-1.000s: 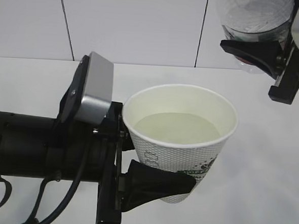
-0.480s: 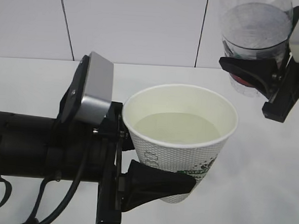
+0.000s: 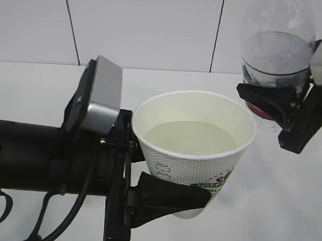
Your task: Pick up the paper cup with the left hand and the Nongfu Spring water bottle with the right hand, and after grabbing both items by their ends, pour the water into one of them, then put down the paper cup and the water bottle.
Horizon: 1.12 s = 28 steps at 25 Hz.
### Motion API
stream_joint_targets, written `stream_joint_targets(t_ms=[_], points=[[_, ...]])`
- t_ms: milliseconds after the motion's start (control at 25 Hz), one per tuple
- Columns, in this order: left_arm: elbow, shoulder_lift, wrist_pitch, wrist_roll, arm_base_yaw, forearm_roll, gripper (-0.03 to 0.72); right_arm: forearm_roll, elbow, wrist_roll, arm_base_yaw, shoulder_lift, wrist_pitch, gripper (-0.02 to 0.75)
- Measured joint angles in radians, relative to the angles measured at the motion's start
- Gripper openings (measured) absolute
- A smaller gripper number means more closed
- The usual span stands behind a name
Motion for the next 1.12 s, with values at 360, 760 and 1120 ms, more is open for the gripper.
stream_joint_targets(t_ms=[360, 760, 1120], points=[[0.000, 0.000, 0.019, 0.000, 0.000, 0.000, 0.464, 0.150, 0.108, -0.023, 0.000, 0.000, 0.016, 0.438], [0.000, 0.000, 0.028, 0.000, 0.000, 0.000, 0.464, 0.347, 0.184, -0.086, 0.000, 0.000, 0.027, 0.438], [0.000, 0.000, 0.028, 0.000, 0.000, 0.000, 0.464, 0.657, 0.239, -0.269, 0.000, -0.002, 0.025, 0.438]])
